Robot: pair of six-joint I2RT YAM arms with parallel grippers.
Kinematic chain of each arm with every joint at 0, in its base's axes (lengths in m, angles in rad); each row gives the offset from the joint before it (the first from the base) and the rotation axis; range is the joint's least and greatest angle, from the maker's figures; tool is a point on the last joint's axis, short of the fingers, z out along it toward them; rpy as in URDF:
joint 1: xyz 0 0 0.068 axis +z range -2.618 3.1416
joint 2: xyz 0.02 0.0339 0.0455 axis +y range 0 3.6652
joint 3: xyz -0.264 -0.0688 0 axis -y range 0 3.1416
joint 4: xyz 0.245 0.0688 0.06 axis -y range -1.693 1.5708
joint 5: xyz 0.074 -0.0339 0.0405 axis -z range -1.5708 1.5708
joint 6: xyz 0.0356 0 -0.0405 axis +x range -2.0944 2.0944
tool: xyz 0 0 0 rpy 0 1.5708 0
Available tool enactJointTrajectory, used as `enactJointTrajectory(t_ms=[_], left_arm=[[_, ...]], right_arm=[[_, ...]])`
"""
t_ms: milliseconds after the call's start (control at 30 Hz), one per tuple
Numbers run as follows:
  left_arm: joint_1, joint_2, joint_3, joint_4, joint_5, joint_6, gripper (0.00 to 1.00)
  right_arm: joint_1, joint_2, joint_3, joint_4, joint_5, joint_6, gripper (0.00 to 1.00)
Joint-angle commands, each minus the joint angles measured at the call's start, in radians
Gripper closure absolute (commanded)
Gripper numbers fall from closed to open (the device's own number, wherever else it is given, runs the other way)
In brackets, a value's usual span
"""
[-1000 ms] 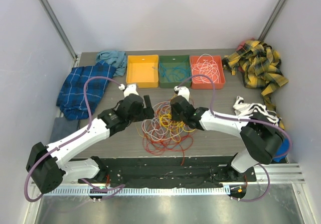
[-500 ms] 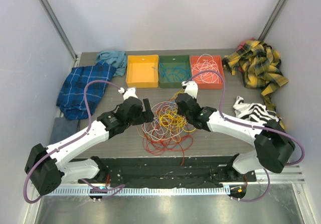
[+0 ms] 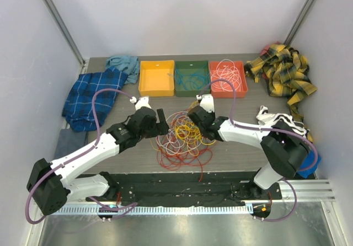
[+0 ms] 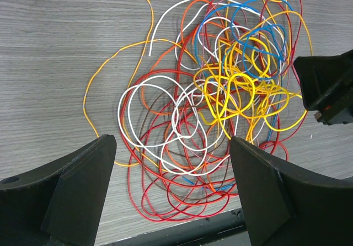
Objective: Untangle the cables
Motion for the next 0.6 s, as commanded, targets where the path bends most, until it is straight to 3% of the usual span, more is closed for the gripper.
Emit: enactJointTrajectory(t_ms=[0, 33, 133, 367, 500, 567], left_arm=[[0.004, -0.031, -0.006, 0.014, 0.001, -0.009, 0.11], [0.005, -0.034, -0.008, 0.013, -0.002, -0.011, 0.11], [0.003, -0.039, -0.009, 0.013, -0.006, -0.011, 0.11], [0.003, -0.068, 0.006, 0.008, -0.027, 0.005, 0.11], [0.003, -0.096, 0.026, 0.014, -0.048, 0.040, 0.11], [0.003, -0.114, 0.034, 0.025, -0.058, 0.055, 0.11]], right_arm=[[-0.012, -0.003, 0.040, 0.001, 0.048, 0.009, 0.79], [-0.012, -0.022, 0.038, -0.003, 0.055, 0.009, 0.91], [-0.011, -0.062, 0.058, -0.032, 0.077, 0.004, 0.99], [0.033, -0.342, 0.251, -0.074, 0.062, -0.120, 0.99], [0.069, -0.346, 0.563, -0.199, 0.065, -0.212, 0.99], [0.069, -0.350, 0.636, -0.216, 0.002, -0.214, 0.99]])
